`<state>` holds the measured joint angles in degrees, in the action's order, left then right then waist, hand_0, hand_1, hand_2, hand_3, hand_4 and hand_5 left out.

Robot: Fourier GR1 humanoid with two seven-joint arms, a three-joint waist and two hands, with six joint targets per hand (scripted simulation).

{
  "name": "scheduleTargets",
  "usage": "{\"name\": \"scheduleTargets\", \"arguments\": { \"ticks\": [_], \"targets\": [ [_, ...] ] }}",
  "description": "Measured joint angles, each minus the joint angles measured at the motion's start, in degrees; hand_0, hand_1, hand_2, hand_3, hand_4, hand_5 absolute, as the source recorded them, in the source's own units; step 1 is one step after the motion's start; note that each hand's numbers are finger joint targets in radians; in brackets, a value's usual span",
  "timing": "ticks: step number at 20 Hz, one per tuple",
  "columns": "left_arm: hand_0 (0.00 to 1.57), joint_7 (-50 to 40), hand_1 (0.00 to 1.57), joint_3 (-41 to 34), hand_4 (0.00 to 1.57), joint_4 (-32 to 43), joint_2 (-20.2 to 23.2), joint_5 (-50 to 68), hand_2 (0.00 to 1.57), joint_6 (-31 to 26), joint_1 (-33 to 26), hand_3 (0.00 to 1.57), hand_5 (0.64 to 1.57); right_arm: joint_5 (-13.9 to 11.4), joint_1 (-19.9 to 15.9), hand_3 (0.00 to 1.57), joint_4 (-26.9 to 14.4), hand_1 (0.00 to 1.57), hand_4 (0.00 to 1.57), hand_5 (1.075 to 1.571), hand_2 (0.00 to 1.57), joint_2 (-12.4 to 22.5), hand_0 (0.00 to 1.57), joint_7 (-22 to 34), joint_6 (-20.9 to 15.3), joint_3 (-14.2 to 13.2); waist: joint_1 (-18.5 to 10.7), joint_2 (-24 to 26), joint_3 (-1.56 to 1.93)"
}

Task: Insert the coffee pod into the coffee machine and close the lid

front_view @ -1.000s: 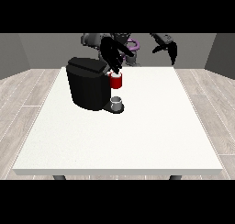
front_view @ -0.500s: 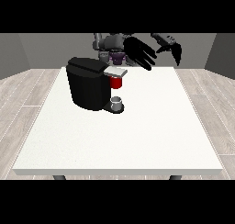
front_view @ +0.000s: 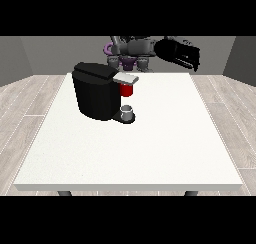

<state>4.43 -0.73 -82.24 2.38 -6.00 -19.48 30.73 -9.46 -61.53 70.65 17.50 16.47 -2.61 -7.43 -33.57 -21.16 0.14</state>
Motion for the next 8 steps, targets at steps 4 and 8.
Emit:
{"name": "scheduleTargets", "arguments": {
  "ticks": [4, 8],
  "targets": [
    [0.0, 1.77, 0.0, -1.6, 0.25, 1.1, 0.87, 0.4, 0.0, 0.32, -2.09, 0.0, 1.571, 0.13, 1.08, 0.0, 0.81, 0.0, 0.22, 1.571, 0.0, -4.54, 0.0, -4.56, 0.0, 3.1, 3.51, 1.6, -0.1],
    [0.0, 2.99, 0.0, -2.25, 0.27, 1.8, 1.24, 0.45, 0.0, 0.51, -6.44, 0.0, 1.571, 0.23, 4.18, 0.0, 1.08, 0.0, 0.26, 1.571, 0.0, -9.34, 0.0, -8.28, -0.14, 6.22, 6.88, 5.19, -0.14]
  ]
}}
